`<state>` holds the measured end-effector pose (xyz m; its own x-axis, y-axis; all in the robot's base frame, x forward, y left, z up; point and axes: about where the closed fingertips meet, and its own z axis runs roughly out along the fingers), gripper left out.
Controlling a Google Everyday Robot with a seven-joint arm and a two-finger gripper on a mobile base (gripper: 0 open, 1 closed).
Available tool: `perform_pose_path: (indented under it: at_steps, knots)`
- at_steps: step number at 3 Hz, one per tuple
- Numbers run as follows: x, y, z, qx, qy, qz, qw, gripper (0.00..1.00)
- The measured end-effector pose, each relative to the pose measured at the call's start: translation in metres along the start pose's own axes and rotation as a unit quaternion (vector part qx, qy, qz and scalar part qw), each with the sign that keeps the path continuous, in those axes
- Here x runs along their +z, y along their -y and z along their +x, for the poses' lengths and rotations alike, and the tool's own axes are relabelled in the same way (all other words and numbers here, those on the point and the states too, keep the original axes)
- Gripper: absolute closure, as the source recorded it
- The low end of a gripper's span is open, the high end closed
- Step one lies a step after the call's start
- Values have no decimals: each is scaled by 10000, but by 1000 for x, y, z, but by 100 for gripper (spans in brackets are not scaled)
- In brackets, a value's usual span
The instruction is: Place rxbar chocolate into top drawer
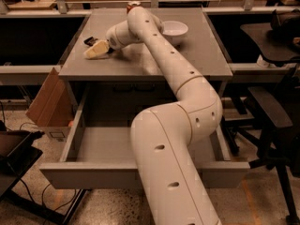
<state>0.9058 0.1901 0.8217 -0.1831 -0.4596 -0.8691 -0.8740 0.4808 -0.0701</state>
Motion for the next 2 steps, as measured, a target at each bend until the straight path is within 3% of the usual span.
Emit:
perform_pose_path:
  at_steps: [1,2]
  knots:
    - [-3,0,-5,0,0,0,10000,72]
    - [-4,1,-8,0,0,0,10000,95]
